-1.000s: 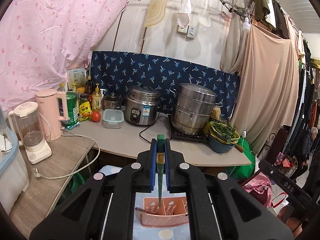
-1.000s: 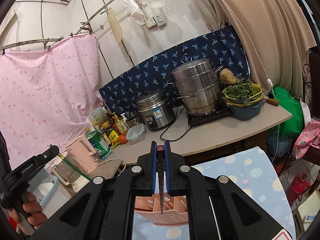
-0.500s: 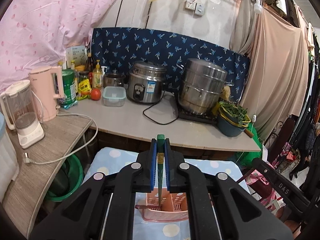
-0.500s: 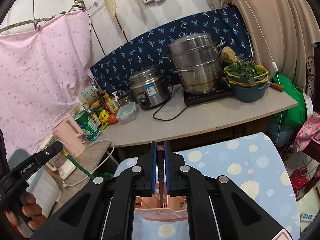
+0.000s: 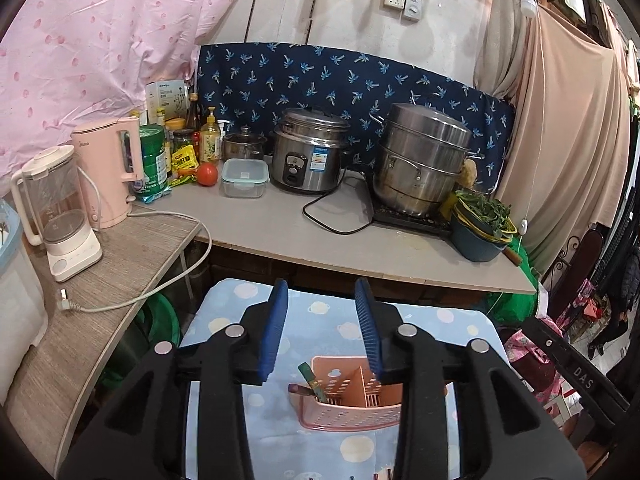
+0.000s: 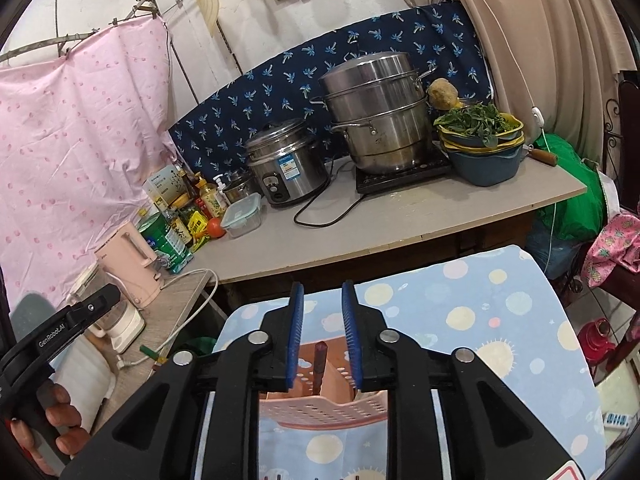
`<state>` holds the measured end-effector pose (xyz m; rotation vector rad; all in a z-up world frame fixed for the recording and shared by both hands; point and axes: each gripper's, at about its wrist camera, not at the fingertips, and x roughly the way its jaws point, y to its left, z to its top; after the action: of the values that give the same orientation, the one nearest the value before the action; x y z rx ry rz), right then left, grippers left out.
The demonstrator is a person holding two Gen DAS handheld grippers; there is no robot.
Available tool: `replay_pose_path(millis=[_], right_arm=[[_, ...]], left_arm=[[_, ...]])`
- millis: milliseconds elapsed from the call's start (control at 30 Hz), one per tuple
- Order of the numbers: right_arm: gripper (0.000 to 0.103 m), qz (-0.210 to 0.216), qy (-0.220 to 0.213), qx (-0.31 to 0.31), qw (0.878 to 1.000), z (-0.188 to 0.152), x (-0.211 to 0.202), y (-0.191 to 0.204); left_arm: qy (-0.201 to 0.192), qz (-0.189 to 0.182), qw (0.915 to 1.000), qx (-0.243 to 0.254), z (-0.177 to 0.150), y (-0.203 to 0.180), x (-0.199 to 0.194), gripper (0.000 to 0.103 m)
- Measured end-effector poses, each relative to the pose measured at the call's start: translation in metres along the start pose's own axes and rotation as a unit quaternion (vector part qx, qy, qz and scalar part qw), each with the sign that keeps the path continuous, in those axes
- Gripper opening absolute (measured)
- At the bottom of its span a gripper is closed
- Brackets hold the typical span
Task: Organize utensils
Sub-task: 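Move both open tools back over the remaining utensils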
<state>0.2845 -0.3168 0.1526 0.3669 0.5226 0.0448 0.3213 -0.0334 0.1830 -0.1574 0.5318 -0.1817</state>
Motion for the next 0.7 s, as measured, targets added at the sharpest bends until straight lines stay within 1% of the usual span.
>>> replay_pose_path(millis=[100,167,233,333,467,600,700], right_arm=[[0.026,-0.003,-0.003,-0.010,1.000,-0.004,-0.013,0.002],[0.029,0.000,0.003,-0.013,1.000,-0.010,-0.022,0.003],[0.032,0.000,0.012,-0.018,1.000,-0.017,-0.028,0.002],[0.032,-0.004,0.023,-0.025,0.999,-0.034,-0.041,0.002],[0.032,-0.005,0.043,-0.031,0.999,-0.060,-0.055,0.000],[0.033,-0.023,0.058,-0.051,0.997,-0.089,-0.068,0.002],[0.034,-0.028,0.075,-0.060,0.995,-0.110,-0.075,0.000]], left_arm=[[0.001,0.005,1.0000,0.002,-0.003,0.003,-0.010,0.033],[0.003,0.007,1.0000,0.005,-0.008,0.004,-0.017,0.034],[0.007,0.010,0.9999,0.006,-0.015,0.007,-0.024,0.036],[0.017,0.011,0.9997,0.010,-0.028,0.010,-0.034,0.037],[0.030,0.021,0.9990,0.023,-0.051,0.011,-0.045,0.037],[0.047,0.029,0.9979,0.032,-0.080,0.016,-0.053,0.037],[0.062,0.028,0.9972,0.032,-0.098,0.019,-0.058,0.037]])
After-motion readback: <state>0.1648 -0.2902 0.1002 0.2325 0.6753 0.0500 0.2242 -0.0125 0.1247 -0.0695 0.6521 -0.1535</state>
